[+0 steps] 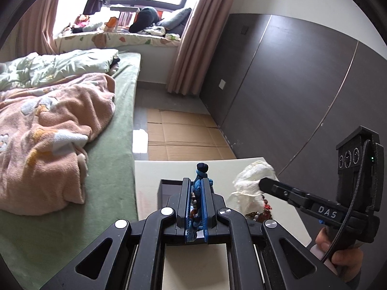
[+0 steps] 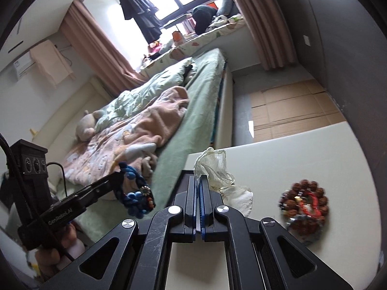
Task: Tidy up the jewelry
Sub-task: 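Lower the pouch and blue bracelet into the black box and open both tools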
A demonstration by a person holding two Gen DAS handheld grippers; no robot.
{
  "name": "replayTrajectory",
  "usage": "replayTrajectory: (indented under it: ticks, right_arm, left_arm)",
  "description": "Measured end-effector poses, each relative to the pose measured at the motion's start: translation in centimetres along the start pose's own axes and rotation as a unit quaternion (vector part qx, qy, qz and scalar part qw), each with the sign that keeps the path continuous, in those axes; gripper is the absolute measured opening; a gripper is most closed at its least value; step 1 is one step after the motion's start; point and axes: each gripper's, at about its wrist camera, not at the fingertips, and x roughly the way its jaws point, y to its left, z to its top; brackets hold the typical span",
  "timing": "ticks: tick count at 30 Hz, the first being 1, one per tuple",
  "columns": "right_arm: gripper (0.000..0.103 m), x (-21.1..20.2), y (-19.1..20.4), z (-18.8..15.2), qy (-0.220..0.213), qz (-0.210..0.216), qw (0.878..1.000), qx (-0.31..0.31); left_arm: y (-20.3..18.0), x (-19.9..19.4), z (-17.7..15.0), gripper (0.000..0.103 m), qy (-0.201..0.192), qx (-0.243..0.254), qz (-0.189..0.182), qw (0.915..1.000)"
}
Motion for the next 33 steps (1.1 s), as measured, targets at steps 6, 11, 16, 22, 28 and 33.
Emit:
replayTrajectory:
  ticks: [6, 11, 16, 22, 28, 33]
  right_arm:
    - [0.005, 4.0, 2.2, -0.3, 0.018, 0.023, 1.000, 0.008]
    - [0.073, 6.0, 1.9, -1.1, 0.033, 0.009, 0.999, 0.032]
    - [0.073, 4.0, 0.3, -2.4, 0.014, -0.007, 0.998, 0.062]
    - [0.073, 0.9, -2.2, -3.9, 0.002, -0.035, 0.996, 0.078]
    - [0.073, -1.4, -5.1, -4.5, -0.021, -0.044, 0.994, 0.096]
    - [0.073, -2.7, -8.6, -5.0, -0.030, -0.056, 0.991, 0.120]
  left_arm:
    - [0.6, -0.2, 0.3, 0.008, 0.002, 0.006, 0.011, 0.9999]
    - [0.2, 0.4, 0.2, 0.008, 0.011, 0.019, 0.017, 0.9996]
    - [-0.8, 1.5, 0.0, 0.008, 0.025, 0.031, 0.017, 0.9991]
    - [-2.0, 3.2, -0.4, 0.008, 0.041, 0.038, 0.015, 0.9983]
    - [-2.2, 5.1, -1.0, 0.064, 0.069, 0.045, 0.097, 0.9918]
    - [-3.0, 4.7, -1.1, 0.083, 0.048, 0.044, 0.096, 0.9932]
